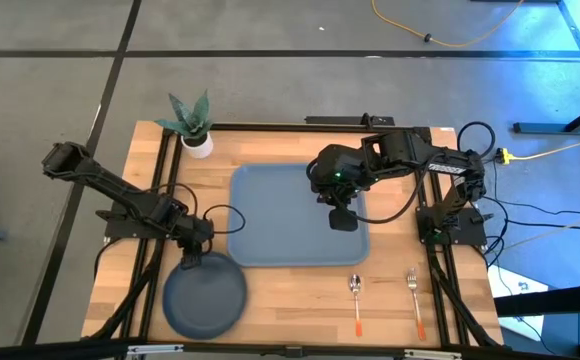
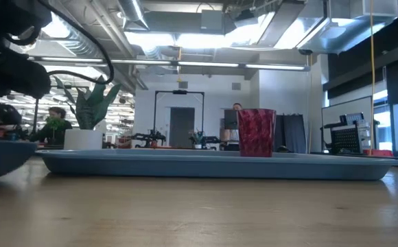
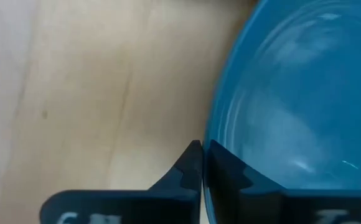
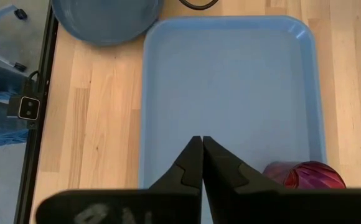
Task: Pick and place plate/cup/fork/spoon on tray
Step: Put the dark blue plate on the blue tray
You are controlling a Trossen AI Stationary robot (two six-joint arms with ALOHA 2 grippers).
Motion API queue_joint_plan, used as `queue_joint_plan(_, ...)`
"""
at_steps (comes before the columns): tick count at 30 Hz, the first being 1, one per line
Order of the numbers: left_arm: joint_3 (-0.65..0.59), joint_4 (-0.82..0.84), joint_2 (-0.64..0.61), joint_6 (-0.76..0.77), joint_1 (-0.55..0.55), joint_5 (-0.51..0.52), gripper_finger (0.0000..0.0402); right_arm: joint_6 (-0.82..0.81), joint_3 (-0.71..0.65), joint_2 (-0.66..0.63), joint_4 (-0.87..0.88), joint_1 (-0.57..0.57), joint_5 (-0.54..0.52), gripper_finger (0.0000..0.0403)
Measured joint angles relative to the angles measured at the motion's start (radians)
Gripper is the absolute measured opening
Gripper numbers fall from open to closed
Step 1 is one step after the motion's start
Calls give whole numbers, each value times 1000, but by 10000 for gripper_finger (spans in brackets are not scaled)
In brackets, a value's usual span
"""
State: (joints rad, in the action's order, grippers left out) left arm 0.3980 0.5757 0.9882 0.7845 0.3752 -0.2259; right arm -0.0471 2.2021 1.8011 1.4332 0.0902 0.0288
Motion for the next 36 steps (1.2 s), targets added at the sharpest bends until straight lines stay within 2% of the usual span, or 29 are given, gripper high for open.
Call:
queue_joint_plan(4, 73, 38, -2, -15, 0, -27, 4, 0, 0, 0, 0, 0, 0, 10)
queue_joint_plan(10, 249, 200, -8, -65, -8, -19, 3, 1, 0, 0, 0, 0, 0, 10)
queue_joint_plan(14, 402, 333, -6, -66, -52, 43, 2, 3, 0, 0, 4, 0, 0, 10)
queue_joint_plan(19, 586, 397, 28, -122, -151, 122, 2, 4, 0, 0, 32, 0, 0, 10)
queue_joint_plan(26, 778, 458, 193, -351, -323, 153, 2, 8, 0, -1, 34, 5, 0, 10)
queue_joint_plan(31, 891, 447, 329, -574, -455, 63, 2, 6, 0, -34, 31, 5, -1, 10)
queue_joint_plan(36, 982, 446, 458, -742, -573, 19, 2, 4, 0, -64, 30, 5, -1, 10)
